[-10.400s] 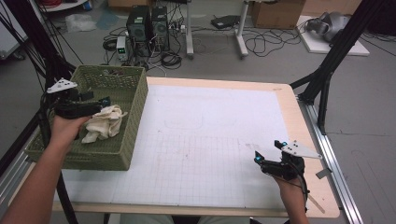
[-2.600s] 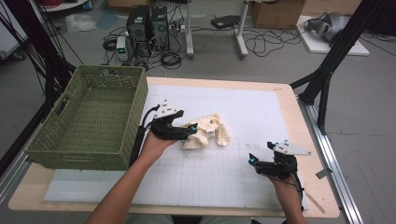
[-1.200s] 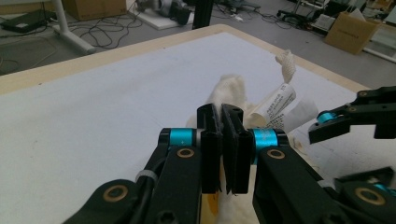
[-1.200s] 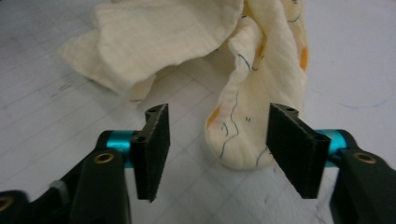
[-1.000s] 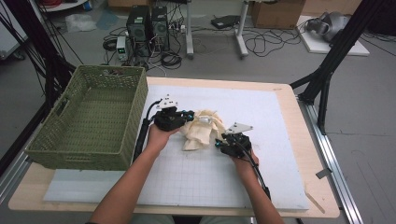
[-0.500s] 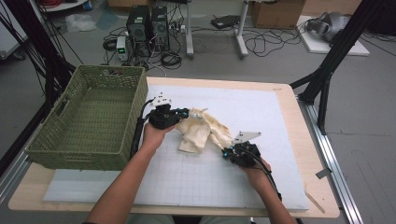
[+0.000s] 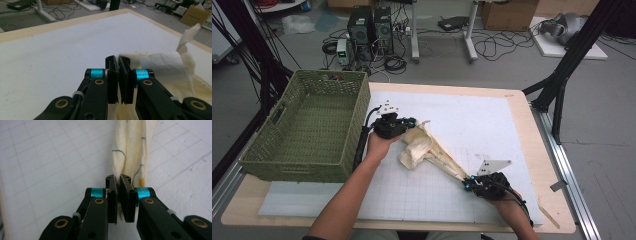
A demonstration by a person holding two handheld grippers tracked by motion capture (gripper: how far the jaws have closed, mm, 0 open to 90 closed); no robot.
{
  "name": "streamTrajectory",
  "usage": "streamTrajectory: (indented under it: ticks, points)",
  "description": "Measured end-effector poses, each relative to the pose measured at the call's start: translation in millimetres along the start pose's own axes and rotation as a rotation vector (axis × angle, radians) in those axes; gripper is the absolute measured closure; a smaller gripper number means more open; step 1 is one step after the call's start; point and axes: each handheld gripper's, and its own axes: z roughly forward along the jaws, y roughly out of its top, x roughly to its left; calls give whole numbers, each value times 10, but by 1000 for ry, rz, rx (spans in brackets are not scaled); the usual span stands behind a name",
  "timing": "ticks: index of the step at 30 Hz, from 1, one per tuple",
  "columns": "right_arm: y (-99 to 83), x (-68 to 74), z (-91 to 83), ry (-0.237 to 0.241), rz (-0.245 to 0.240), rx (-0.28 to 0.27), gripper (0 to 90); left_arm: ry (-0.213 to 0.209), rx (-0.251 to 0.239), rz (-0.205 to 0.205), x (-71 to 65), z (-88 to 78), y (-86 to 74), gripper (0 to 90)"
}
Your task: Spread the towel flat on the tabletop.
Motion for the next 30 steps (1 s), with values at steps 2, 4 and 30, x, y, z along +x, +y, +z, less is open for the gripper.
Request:
streamTrajectory:
  ticks: [2, 4, 30]
  points:
    - [-4, 5, -39, -18, 16, -18, 638, 30, 5, -31, 0, 47, -16, 611]
    - [10, -4, -51, -40, 37, -39, 571, 51, 11, -54, 17, 53, -21, 571]
    - [353, -599, 320, -284, 162, -1, 869, -11, 7, -17, -100, -79, 63, 532]
